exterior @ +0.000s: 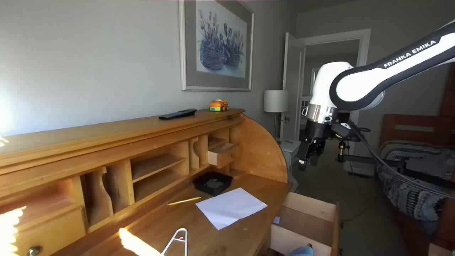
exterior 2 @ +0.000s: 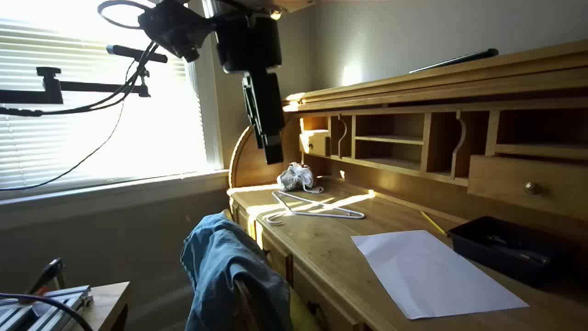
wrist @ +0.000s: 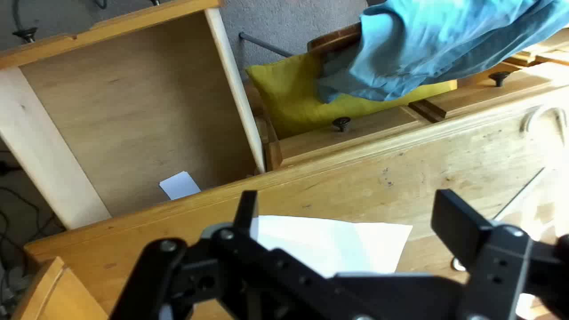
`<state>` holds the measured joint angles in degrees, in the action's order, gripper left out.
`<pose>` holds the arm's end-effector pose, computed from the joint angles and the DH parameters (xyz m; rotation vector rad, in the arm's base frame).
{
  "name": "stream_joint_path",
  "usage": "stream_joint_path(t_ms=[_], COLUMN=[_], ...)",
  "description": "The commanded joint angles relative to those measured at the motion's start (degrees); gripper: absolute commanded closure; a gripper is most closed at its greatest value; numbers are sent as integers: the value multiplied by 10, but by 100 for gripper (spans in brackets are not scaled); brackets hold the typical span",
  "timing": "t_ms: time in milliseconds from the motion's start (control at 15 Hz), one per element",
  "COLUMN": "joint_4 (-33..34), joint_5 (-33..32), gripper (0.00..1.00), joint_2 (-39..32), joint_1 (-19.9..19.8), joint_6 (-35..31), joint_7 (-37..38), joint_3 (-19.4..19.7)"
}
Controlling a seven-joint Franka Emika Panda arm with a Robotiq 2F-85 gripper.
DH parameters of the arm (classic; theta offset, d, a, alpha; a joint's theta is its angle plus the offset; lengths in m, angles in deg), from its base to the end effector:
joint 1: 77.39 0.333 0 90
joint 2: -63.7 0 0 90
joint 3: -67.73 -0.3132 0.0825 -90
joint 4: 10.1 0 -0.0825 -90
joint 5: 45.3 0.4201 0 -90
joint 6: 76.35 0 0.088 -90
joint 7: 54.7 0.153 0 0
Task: Close the open drawer on the right.
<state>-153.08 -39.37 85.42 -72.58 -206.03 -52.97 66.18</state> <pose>0.4688 0.0581 0.3687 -3.0495 -0.0295 -0.2162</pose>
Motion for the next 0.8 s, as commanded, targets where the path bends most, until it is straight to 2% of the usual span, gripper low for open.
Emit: stream_joint_path(t_ms=[0, 600, 733], joint_4=[1, 1, 5], joint_5=[2, 2, -31], gripper=[0, 0, 0], joint_2=[0, 0, 7], joint_1=[-4, -4, -17], joint_6=[2, 2, 25], joint_7=[-1, -1, 25], joint_3=[-4, -4, -16])
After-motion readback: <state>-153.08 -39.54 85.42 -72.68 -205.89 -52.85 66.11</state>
